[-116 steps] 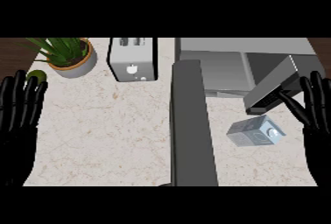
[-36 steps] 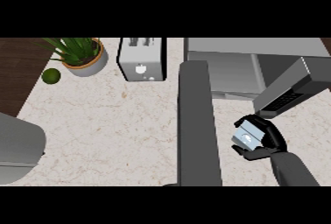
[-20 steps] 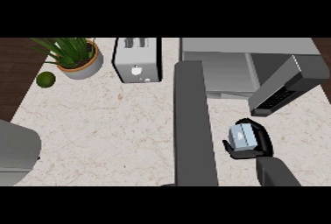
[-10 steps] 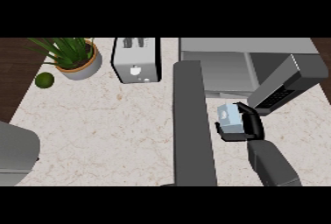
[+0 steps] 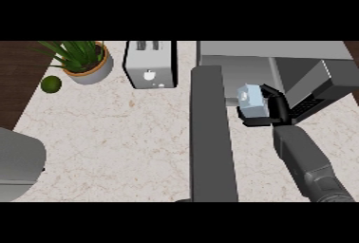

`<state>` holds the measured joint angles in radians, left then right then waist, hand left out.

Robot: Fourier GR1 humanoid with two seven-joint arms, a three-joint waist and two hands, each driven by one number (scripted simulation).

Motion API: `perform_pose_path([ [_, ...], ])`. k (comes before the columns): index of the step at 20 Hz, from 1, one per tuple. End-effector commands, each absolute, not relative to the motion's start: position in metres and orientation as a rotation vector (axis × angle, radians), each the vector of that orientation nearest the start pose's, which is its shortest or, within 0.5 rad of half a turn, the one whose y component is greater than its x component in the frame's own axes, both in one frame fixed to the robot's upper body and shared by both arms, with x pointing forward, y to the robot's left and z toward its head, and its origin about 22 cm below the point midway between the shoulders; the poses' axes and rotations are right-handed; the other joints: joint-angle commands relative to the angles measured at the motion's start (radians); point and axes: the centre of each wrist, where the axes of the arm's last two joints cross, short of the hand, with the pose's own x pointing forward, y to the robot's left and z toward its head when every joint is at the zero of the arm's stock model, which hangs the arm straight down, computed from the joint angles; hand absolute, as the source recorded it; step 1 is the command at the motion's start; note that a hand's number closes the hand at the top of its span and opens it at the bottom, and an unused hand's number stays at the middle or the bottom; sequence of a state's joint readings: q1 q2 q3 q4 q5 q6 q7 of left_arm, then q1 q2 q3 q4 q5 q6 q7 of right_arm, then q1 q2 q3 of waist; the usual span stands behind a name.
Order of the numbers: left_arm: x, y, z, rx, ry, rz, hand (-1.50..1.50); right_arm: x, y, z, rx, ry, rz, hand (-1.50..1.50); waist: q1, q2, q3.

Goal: Pick up the milk, place it into the microwave and close the microwave

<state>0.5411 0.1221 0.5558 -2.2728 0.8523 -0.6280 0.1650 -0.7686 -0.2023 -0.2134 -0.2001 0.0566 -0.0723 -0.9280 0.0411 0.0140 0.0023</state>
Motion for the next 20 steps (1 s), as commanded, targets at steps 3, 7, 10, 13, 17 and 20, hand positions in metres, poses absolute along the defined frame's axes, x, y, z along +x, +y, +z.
perform_pose_path([
  [3, 0.078, 0.357, 0.120, -0.305, -1.912, -0.024, -1.50, 0.400, -0.265, -0.025, -0.221, -1.846, 0.201, 1.50, 0.024, 0.012, 0.001],
  [7, 0.088, 0.368, 0.113, -0.307, -1.929, -0.044, -1.50, 0.407, -0.275, -0.012, -0.241, -1.838, 0.221, 1.50, 0.043, 0.022, 0.001],
  [10, 0.099, 0.370, 0.121, -0.302, -1.951, -0.059, -1.50, 0.407, -0.281, -0.009, -0.384, -1.830, 0.292, 1.50, 0.043, 0.028, 0.002],
  [13, 0.102, 0.367, 0.119, -0.326, -1.950, -0.051, -1.50, 0.418, -0.286, 0.012, -0.521, -1.818, 0.308, 1.50, 0.067, 0.040, 0.003],
  [17, 0.106, 0.364, 0.121, -0.345, -1.949, -0.048, -1.50, 0.425, -0.292, 0.026, -0.585, -1.814, 0.261, 1.50, 0.083, 0.048, 0.004],
  [20, 0.109, 0.371, 0.126, -0.323, -1.938, -0.084, -1.50, 0.426, -0.305, 0.035, -0.620, -1.793, 0.249, 1.50, 0.095, 0.055, 0.005],
])
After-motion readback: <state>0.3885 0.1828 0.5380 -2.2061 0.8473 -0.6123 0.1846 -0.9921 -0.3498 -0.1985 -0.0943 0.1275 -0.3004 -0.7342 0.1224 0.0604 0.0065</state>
